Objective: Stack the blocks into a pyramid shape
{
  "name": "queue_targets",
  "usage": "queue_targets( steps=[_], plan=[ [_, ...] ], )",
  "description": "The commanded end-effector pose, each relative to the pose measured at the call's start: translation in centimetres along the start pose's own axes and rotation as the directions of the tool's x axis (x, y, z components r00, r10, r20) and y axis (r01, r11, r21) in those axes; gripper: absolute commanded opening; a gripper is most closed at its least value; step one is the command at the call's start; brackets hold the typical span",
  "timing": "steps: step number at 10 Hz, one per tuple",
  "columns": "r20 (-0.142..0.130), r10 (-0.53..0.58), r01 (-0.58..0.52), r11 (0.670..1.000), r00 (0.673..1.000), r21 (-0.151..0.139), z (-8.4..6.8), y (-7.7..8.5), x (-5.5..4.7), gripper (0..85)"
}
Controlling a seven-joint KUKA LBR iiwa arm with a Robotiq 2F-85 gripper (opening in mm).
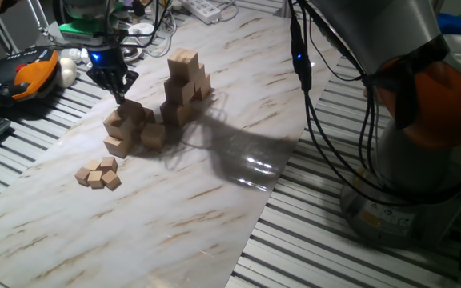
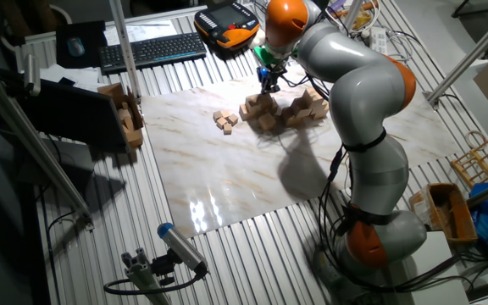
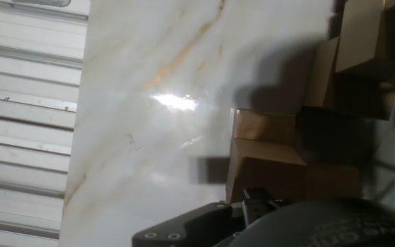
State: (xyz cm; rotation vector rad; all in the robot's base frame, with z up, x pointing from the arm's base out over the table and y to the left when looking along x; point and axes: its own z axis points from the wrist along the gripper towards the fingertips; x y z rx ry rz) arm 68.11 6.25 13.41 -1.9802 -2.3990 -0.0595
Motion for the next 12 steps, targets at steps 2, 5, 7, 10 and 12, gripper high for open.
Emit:
queue_targets(
  steps=[2, 5, 7, 10, 12],
  plan=[
    [-0.031, 0.014, -0.014, 1.0, 0.999, -0.013, -0.2, 0.1, 0.4, 0.0],
    [-0.087, 0.059, -0.061, 0.998, 0.995, -0.026, -0.6, 0.2, 1.8, 0.0],
    [-0.101, 0.082, -0.084, 0.996, 0.992, -0.025, -0.7, 0.3, 3.1, 0.0],
    [-0.108, 0.104, -0.108, 0.994, 0.989, -0.03, -0.4, 0.4, 4.9, 0.0],
    [-0.107, 0.118, -0.122, 0.992, 0.987, -0.034, -0.1, 0.5, 5.8, 0.0]
  ],
)
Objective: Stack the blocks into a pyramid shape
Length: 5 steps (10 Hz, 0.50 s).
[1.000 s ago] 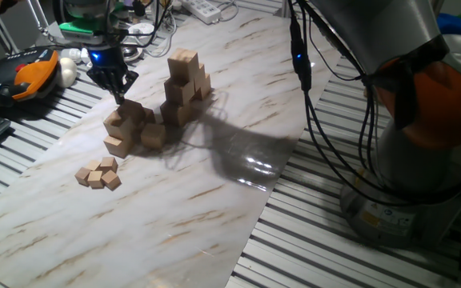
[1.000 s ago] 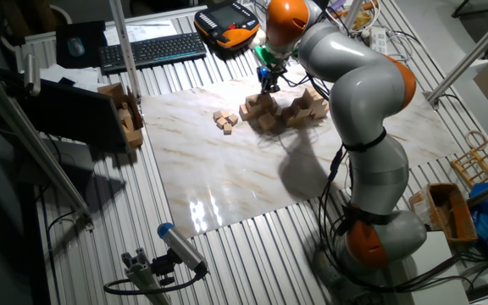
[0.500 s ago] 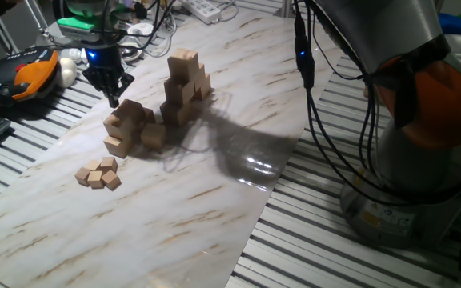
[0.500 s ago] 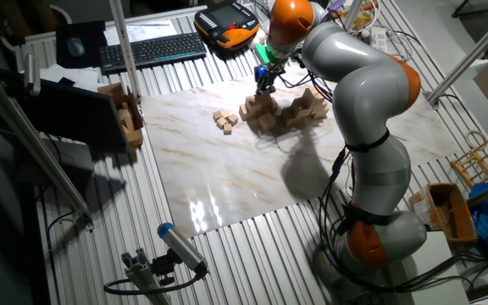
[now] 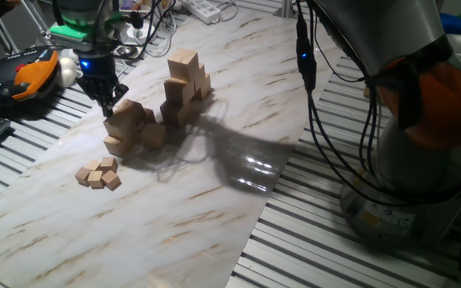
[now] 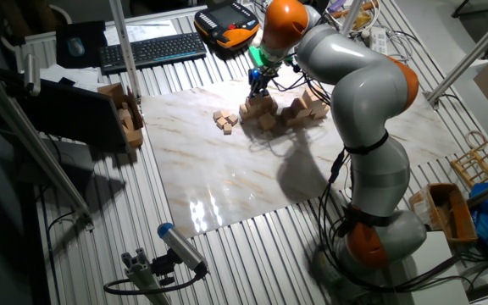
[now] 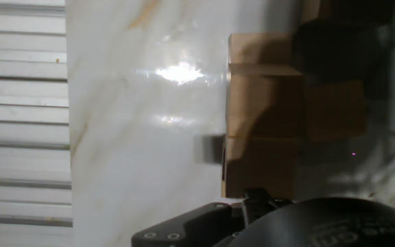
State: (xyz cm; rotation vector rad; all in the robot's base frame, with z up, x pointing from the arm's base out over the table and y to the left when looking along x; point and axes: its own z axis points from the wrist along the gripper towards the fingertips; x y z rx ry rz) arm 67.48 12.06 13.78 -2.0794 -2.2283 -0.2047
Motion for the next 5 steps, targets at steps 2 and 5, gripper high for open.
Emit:
queue_targets(
  steps=[2, 5],
  plan=[
    [-0.004, 0.026, -0.026, 1.0, 1.0, -0.003, -0.1, -0.2, 1.2, 0.0],
    [-0.005, 0.054, -0.054, 0.998, 0.999, -0.011, 0.5, -0.6, 2.9, 0.0]
  ],
)
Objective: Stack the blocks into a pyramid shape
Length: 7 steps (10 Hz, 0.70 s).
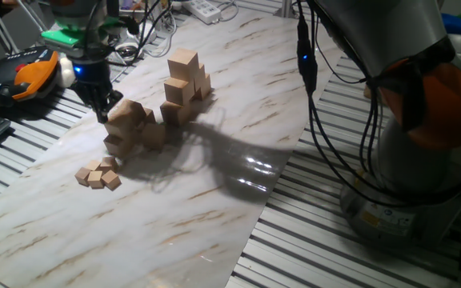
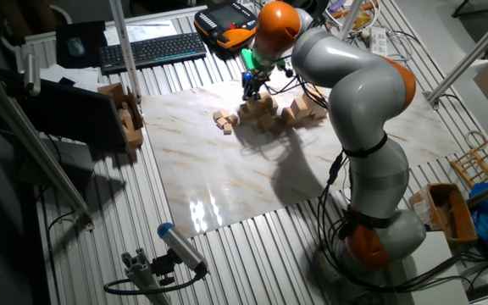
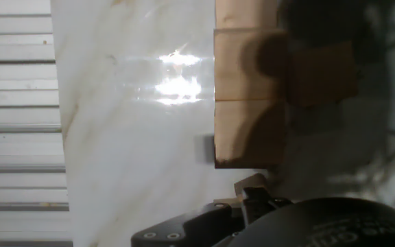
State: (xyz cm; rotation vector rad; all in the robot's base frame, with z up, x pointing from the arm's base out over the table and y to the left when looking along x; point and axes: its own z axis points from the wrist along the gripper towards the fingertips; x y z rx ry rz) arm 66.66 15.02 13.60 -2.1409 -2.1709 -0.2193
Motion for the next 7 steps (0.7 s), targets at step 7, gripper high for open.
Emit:
queue_targets(
  steps=[7],
  plan=[
    [0.024, -0.021, 0.022, 0.999, 0.999, -0.048, 2.6, 0.5, -0.4, 0.0]
  ],
)
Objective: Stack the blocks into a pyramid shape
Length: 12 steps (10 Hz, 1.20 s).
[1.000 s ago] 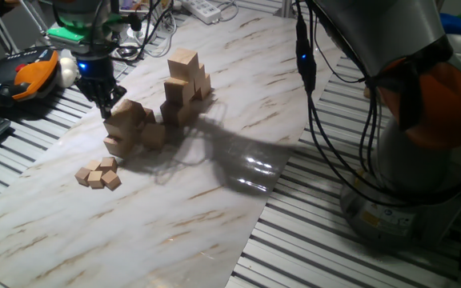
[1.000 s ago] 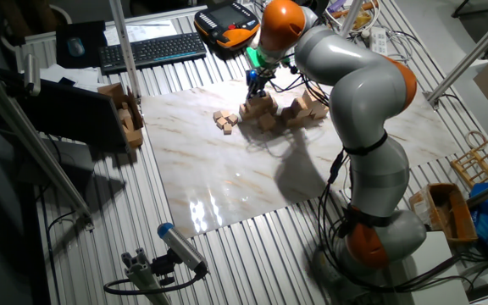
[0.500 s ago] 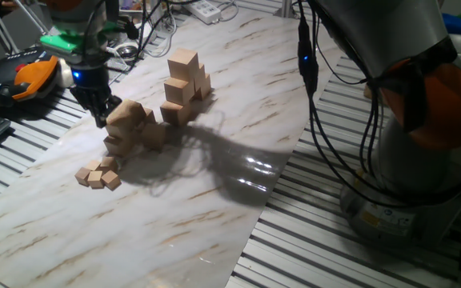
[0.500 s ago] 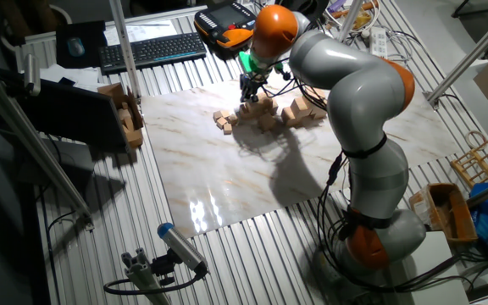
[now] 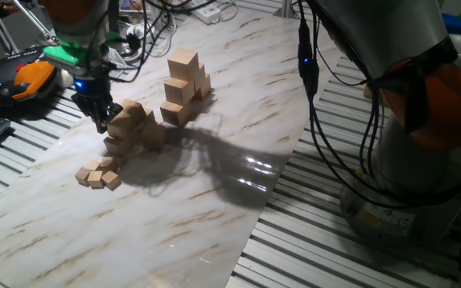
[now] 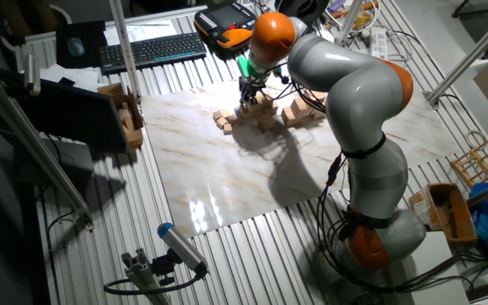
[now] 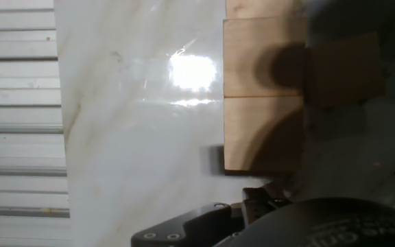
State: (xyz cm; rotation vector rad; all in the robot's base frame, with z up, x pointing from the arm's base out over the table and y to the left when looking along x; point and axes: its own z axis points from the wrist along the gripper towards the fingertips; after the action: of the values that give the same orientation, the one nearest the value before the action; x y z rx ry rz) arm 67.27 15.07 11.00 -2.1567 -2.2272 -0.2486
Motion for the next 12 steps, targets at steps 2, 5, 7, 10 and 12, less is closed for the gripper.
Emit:
queue_targets(
  steps=[2, 5, 7, 10, 12],
  plan=[
    [0.014, -0.008, 0.008, 1.0, 1.0, -0.005, -0.02, 0.06, -0.02, 0.0],
    [0.033, -0.019, 0.019, 1.0, 0.999, -0.008, 0.06, 0.09, -0.19, 0.0],
    [0.036, -0.035, 0.035, 0.999, 0.999, -0.01, 0.25, 0.17, -0.58, 0.0],
    [0.052, -0.053, 0.054, 0.998, 0.997, -0.011, 0.45, 0.26, -0.88, 0.0],
    [0.067, -0.062, 0.063, 0.998, 0.996, -0.01, 0.54, 0.32, -0.95, 0.0]
  ],
)
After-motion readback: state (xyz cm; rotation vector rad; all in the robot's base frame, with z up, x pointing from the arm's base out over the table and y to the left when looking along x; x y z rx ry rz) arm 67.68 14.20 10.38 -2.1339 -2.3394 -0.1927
